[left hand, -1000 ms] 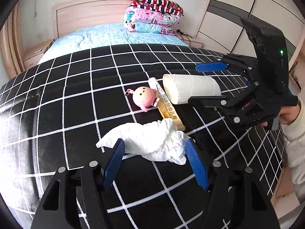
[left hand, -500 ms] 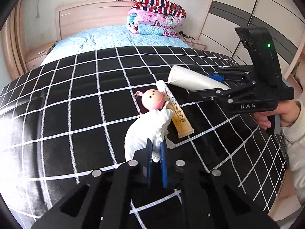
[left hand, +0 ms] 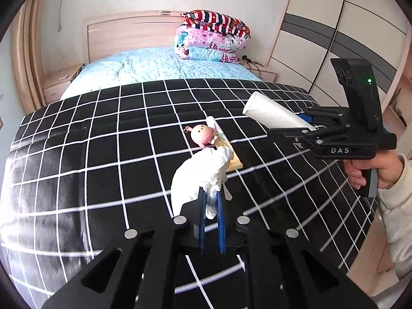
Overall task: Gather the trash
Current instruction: 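Grasp the white tissue with the left tool while the right tool grasps the paper roll tube, then carry the tissue and paper roll over the trash bin and open both tools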
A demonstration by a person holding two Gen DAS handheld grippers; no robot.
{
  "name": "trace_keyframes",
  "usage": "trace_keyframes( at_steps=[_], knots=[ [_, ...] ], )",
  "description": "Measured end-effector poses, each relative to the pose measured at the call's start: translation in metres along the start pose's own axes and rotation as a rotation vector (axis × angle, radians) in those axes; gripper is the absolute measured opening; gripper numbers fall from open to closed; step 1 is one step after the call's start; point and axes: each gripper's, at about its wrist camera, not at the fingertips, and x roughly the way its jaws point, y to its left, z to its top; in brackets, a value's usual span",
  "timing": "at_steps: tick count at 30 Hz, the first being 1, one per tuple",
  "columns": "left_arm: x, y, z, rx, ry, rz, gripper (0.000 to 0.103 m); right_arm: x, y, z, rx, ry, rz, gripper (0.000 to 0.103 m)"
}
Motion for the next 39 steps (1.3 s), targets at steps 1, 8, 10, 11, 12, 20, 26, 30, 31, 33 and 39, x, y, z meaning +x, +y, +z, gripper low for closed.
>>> trace_keyframes(
  at_steps=[1,8,10,11,12,20,26,30,31,33,39],
  knots=[
    [-0.005,-0.002,-0.003,0.001,-0.005,0.000,0.008,-0.005,0.003,-0.003,-0.002,-0.008,-0.005,0.046],
    [-0.035,-0.017,-0.020,0.007,-0.031,0.000,0.008,-0.039,0.021,-0.026,0.014,-0.048,-0.040,0.046],
    [-0.043,-0.020,-0.026,0.006,-0.036,-0.003,0.008,-0.049,0.025,-0.033,0.029,-0.058,-0.037,0.046],
    [-0.049,-0.022,-0.031,0.007,-0.040,-0.005,0.008,-0.054,0.028,-0.037,0.036,-0.063,-0.044,0.046],
    [-0.054,-0.024,-0.034,0.008,-0.043,-0.004,0.008,-0.060,0.031,-0.041,0.043,-0.070,-0.049,0.046],
    [-0.077,-0.043,-0.062,0.040,-0.039,-0.009,0.008,-0.097,0.059,-0.068,0.047,-0.100,-0.068,0.046],
    [-0.090,-0.060,-0.079,0.080,-0.032,-0.022,0.008,-0.121,0.073,-0.085,0.049,-0.123,-0.077,0.046],
    [-0.097,-0.073,-0.090,0.102,-0.032,-0.036,0.008,-0.130,0.085,-0.101,0.048,-0.125,-0.069,0.046],
    [-0.098,-0.077,-0.094,0.106,-0.029,-0.045,0.008,-0.132,0.088,-0.107,0.053,-0.127,-0.067,0.046],
    [-0.100,-0.083,-0.099,0.114,-0.023,-0.054,0.008,-0.134,0.093,-0.114,0.068,-0.123,-0.040,0.046],
    [-0.107,-0.099,-0.120,0.139,-0.005,-0.079,0.008,-0.135,0.114,-0.142,0.081,-0.100,-0.009,0.046]
  ],
)
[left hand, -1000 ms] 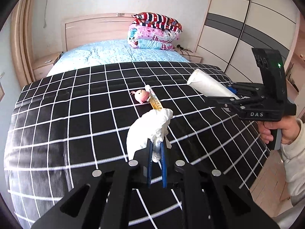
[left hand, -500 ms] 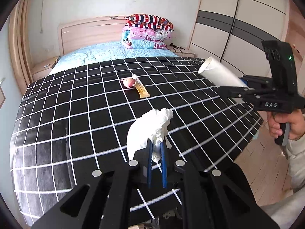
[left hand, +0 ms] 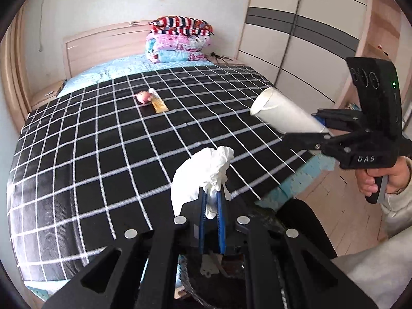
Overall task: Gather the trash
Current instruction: 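Carry the tissue and paper roll over the trash bin and open both tools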
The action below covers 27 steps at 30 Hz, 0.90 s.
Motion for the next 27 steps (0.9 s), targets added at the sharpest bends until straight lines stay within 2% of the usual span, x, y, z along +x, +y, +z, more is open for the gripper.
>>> trace_keyframes(
  at_steps=[10,17,27],
  knots=[
    [0.010,-0.028,-0.033,0.036,0.077,-0.068,0.008,0.002,0.030,-0.051,0.024,0.060,0.049,0.046],
    [0.024,-0.033,-0.058,0.019,0.147,-0.096,0.008,0.007,0.037,-0.082,0.062,0.112,0.066,0.046],
    [0.063,-0.029,-0.096,-0.016,0.273,-0.101,0.008,0.039,0.038,-0.122,0.116,0.207,0.074,0.046]
  ],
)
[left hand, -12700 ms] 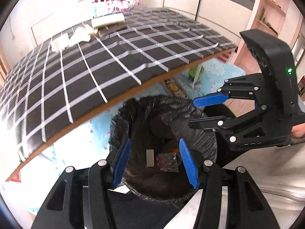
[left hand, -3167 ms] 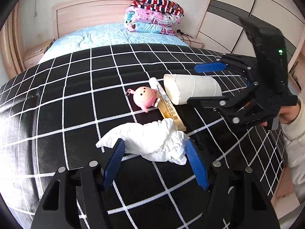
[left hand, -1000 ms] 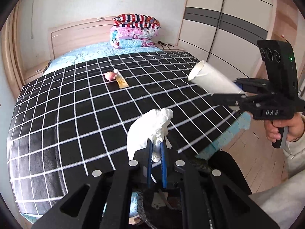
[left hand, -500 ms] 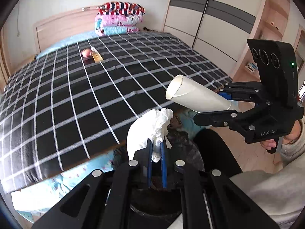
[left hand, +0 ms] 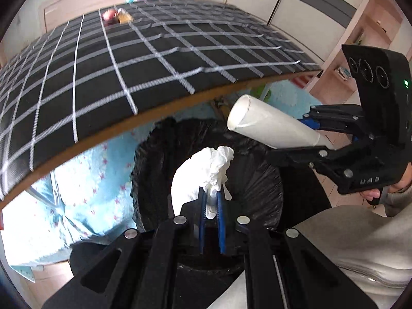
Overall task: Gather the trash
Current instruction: 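Carry the tissue and paper roll over the trash bin and open both tools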
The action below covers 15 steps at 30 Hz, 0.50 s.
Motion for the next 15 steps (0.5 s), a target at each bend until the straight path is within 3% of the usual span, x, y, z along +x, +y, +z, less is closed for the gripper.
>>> trace_keyframes(
  at_steps=[15],
  knots=[
    [0.049,0.014,-0.007,-0.090,0.098,-0.023,0.008,0.057,-0.009,-0.014,0.075,0.118,-0.036,0.047]
  ],
)
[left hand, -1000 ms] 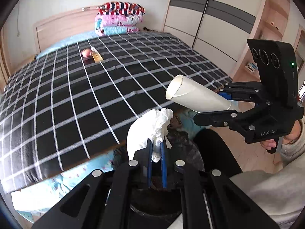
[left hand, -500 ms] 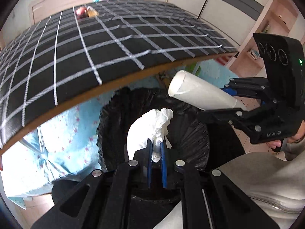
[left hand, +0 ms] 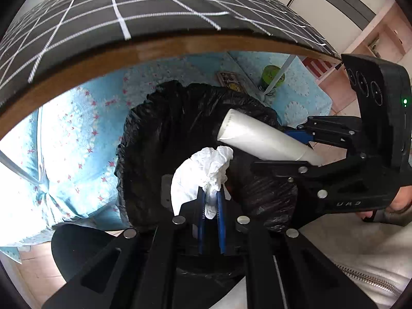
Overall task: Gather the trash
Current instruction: 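Carry the tissue and paper roll over the trash bin and open both tools, then move both open tools back over the grid sheet toward the toy and tube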
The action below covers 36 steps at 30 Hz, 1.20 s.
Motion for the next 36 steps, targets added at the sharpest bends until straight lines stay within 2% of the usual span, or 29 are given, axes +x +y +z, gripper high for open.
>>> trace_keyframes(
  at_steps=[4,6,8,10,18,36],
  knots=[
    [0.004,0.002,0.001,-0.019,0.018,0.019,0.009,0.006,0.000,0.000,0.013,0.010,0.007,0.047],
    [0.002,0.001,0.003,-0.020,0.010,0.021,0.014,0.007,0.001,0.001,0.017,0.006,0.010,0.047],
    [-0.002,-0.003,0.003,-0.026,-0.002,0.020,0.034,0.007,0.002,0.001,0.022,0.003,0.011,0.047],
    [-0.003,-0.004,0.001,-0.032,-0.017,0.011,0.050,0.007,0.002,0.000,0.019,0.005,0.012,0.047],
    [-0.016,-0.010,0.001,-0.005,-0.033,0.011,0.051,-0.007,-0.003,0.002,0.038,-0.033,0.011,0.047],
    [-0.095,-0.024,0.021,0.082,-0.218,0.047,0.051,-0.070,0.008,0.019,0.012,-0.203,0.026,0.047]
  ],
)
